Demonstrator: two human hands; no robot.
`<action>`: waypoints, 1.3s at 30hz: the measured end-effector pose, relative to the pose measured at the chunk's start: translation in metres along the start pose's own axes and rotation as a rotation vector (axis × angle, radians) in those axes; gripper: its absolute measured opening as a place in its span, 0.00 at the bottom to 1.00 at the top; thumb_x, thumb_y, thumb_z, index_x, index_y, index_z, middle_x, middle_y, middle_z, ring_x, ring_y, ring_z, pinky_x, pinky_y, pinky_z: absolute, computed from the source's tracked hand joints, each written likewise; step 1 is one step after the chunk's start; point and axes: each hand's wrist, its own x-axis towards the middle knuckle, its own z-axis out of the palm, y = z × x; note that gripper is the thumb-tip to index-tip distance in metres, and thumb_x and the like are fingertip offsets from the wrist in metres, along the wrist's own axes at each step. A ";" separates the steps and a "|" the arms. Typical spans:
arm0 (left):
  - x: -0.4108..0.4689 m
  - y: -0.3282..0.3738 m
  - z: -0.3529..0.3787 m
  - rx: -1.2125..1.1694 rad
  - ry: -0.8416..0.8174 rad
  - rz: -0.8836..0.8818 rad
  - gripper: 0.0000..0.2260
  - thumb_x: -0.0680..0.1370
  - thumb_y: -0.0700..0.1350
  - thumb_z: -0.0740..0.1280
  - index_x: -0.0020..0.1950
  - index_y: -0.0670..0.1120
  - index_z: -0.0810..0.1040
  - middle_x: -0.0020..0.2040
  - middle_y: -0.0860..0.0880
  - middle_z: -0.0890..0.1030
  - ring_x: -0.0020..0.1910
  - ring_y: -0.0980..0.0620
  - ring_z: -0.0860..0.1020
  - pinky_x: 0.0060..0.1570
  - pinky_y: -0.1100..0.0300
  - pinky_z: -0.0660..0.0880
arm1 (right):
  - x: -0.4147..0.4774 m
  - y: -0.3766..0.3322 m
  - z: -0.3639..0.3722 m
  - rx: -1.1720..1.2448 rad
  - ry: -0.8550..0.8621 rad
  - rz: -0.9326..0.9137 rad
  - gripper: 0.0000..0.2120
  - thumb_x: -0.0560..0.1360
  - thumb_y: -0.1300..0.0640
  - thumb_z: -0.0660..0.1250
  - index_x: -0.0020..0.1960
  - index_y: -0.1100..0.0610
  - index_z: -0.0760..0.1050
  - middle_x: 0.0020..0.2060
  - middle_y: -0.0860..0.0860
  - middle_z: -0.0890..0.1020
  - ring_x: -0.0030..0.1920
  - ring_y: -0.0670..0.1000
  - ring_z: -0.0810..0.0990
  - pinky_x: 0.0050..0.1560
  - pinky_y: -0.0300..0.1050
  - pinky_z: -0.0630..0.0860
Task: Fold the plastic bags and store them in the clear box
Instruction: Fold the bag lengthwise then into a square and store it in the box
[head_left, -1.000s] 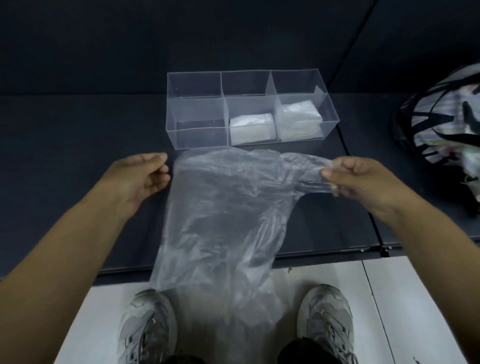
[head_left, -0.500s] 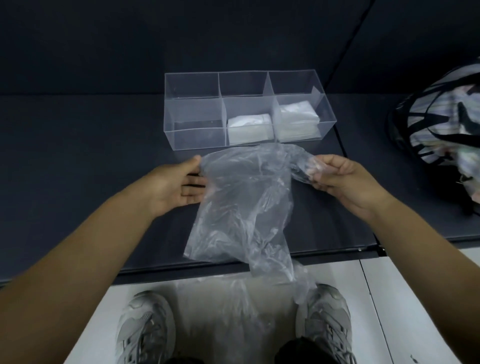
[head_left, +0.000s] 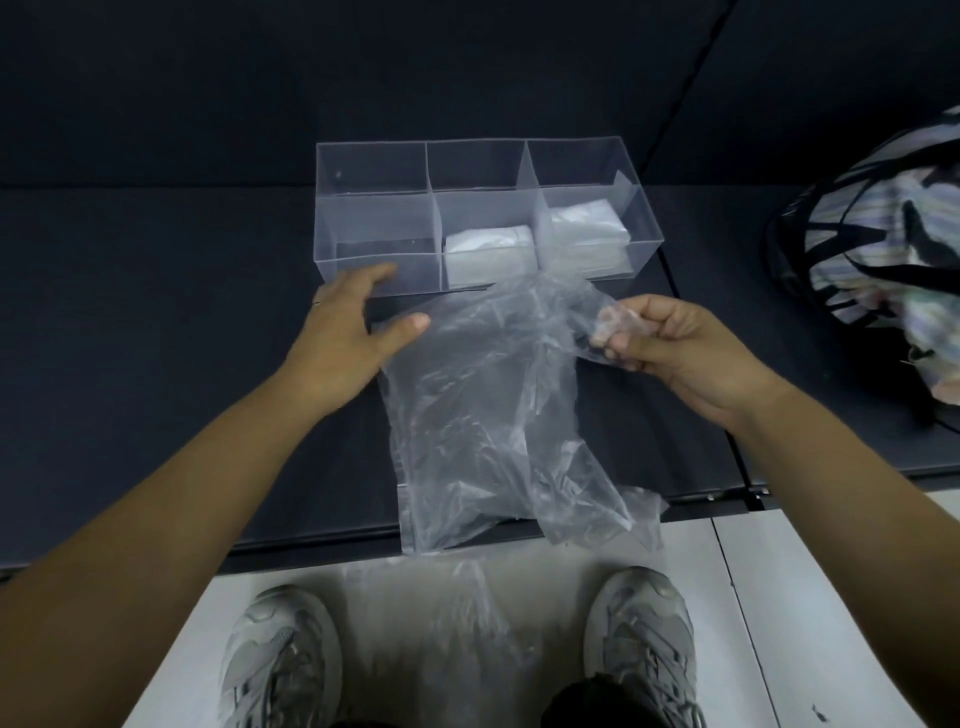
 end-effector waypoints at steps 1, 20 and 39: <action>0.002 0.004 0.000 0.074 -0.086 0.079 0.31 0.73 0.62 0.67 0.74 0.54 0.64 0.70 0.53 0.66 0.70 0.54 0.61 0.70 0.55 0.59 | 0.000 -0.002 0.003 -0.031 -0.043 -0.006 0.10 0.73 0.70 0.66 0.50 0.58 0.78 0.40 0.52 0.84 0.38 0.46 0.78 0.39 0.36 0.72; -0.017 -0.030 0.027 0.578 -0.122 0.252 0.38 0.74 0.68 0.38 0.79 0.48 0.45 0.79 0.52 0.47 0.76 0.58 0.42 0.75 0.53 0.38 | 0.012 0.023 -0.037 -0.014 0.534 0.187 0.07 0.80 0.61 0.61 0.56 0.61 0.74 0.42 0.56 0.82 0.38 0.47 0.81 0.37 0.36 0.79; -0.047 -0.048 0.019 0.850 -0.102 0.090 0.43 0.71 0.73 0.30 0.78 0.46 0.38 0.78 0.50 0.38 0.76 0.54 0.37 0.73 0.49 0.33 | 0.036 0.027 -0.052 -0.322 0.620 0.104 0.11 0.71 0.67 0.72 0.51 0.60 0.75 0.33 0.53 0.79 0.25 0.40 0.77 0.28 0.29 0.71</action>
